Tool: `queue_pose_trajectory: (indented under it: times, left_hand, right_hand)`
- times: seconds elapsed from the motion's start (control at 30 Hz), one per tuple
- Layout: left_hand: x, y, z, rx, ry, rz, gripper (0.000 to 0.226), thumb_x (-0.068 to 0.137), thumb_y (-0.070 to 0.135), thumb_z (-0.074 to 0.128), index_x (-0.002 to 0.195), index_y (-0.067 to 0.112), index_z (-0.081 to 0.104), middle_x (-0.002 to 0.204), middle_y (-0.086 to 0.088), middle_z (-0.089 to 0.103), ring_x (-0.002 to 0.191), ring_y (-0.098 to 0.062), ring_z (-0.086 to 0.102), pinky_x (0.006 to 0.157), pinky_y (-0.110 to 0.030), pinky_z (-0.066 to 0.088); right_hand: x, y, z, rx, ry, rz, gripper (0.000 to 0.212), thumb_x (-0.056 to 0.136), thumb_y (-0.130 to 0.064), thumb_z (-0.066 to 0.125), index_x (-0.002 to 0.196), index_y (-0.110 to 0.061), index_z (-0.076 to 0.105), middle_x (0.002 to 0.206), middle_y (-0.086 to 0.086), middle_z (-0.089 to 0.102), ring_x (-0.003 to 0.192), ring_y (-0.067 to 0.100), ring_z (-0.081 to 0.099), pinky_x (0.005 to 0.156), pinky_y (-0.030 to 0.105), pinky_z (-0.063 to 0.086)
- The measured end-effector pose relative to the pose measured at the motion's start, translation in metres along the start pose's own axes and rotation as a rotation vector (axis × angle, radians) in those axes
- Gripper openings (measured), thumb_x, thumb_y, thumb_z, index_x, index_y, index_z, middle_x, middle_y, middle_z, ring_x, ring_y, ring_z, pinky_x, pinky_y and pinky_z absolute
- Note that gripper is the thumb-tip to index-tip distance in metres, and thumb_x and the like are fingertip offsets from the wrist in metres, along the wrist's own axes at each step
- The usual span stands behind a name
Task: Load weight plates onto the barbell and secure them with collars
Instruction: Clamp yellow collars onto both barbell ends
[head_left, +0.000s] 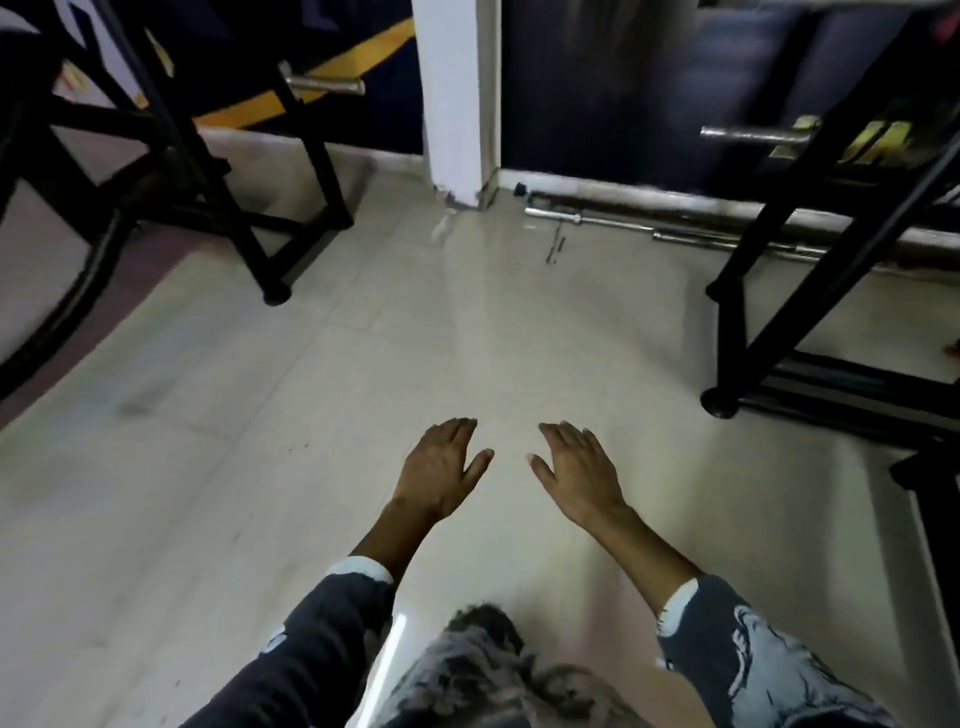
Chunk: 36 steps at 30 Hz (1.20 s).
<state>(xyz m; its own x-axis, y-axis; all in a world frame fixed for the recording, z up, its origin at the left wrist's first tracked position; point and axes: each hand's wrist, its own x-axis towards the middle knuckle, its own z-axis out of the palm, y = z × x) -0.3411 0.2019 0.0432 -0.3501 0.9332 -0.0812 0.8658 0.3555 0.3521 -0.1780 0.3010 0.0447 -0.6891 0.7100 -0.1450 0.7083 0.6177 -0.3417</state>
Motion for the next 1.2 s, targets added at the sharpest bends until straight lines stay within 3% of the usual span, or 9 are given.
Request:
queue_pose_trajectory:
  times: [0.33,0.63,0.73,0.9,1.03,1.1,1.2]
  left_hand:
    - [0.315,0.007,-0.045,0.019,0.004,0.356,0.052,0.097,0.041,0.041,0.138,0.009,0.039,0.142,-0.011,0.046,0.130,-0.026,0.039,0.104,-0.033,0.033]
    - [0.564,0.119,-0.072,0.007,-0.031,0.736,0.051,0.097,0.036,0.045,0.138,0.006,0.040,0.142,-0.015,0.045,0.130,-0.029,0.040,0.109,-0.034,0.028]
    - [0.617,0.179,-0.079,-0.045,-0.055,0.913,0.051,0.096,0.036,0.047,0.138,0.008,0.040,0.143,-0.013,0.045,0.131,-0.026,0.040,0.108,-0.030,0.027]
    - [0.664,0.307,-0.108,-0.298,-0.055,1.292,0.044,0.092,0.029,0.057,0.127,0.003,0.053,0.129,-0.014,0.057,0.120,-0.026,0.053,0.099,-0.034,0.041]
    - [0.673,0.401,-0.146,-0.562,0.140,1.578,0.037,0.088,0.022,0.060,0.116,-0.002,0.060,0.116,-0.019,0.065,0.109,-0.030,0.061,0.093,-0.036,0.045]
    - [0.675,0.448,-0.164,-0.674,0.224,1.638,0.037,0.088,0.023,0.059,0.114,-0.003,0.061,0.113,-0.019,0.066,0.107,-0.030,0.062,0.093,-0.036,0.045]
    - [0.678,0.512,-0.181,-0.655,0.182,1.582,0.043,0.092,0.029,0.053,0.123,-0.002,0.054,0.123,-0.019,0.060,0.117,-0.031,0.054,0.100,-0.039,0.039]
  right_hand:
    - [0.238,0.080,-0.077,0.074,0.244,0.284,0.047,0.098,-0.033,0.041,0.138,-0.008,0.038,0.144,0.011,0.043,0.138,0.023,0.032,0.116,0.036,0.016]
    - [0.380,0.184,-0.186,0.088,0.418,0.594,0.046,0.095,-0.028,0.048,0.134,-0.004,0.042,0.138,0.016,0.048,0.129,0.029,0.041,0.110,0.039,0.026]
    - [0.385,0.217,-0.223,0.110,0.533,0.750,0.048,0.094,-0.028,0.051,0.135,-0.004,0.042,0.136,0.020,0.048,0.127,0.035,0.043,0.110,0.043,0.028]
    - [0.370,0.265,-0.286,0.036,0.721,1.011,0.048,0.094,-0.027,0.050,0.135,-0.004,0.040,0.137,0.018,0.047,0.129,0.033,0.040,0.110,0.040,0.024]
    - [0.360,0.282,-0.333,-0.049,0.877,1.180,0.046,0.094,-0.028,0.050,0.132,-0.003,0.043,0.135,0.019,0.050,0.130,0.032,0.039,0.110,0.040,0.024]
    - [0.356,0.289,-0.354,-0.099,0.925,1.245,0.047,0.094,-0.028,0.050,0.133,-0.002,0.043,0.137,0.019,0.048,0.133,0.030,0.037,0.110,0.039,0.022]
    - [0.345,0.297,-0.377,-0.124,0.992,1.329,0.046,0.095,-0.029,0.049,0.133,-0.004,0.043,0.136,0.017,0.049,0.132,0.029,0.039,0.110,0.038,0.023]
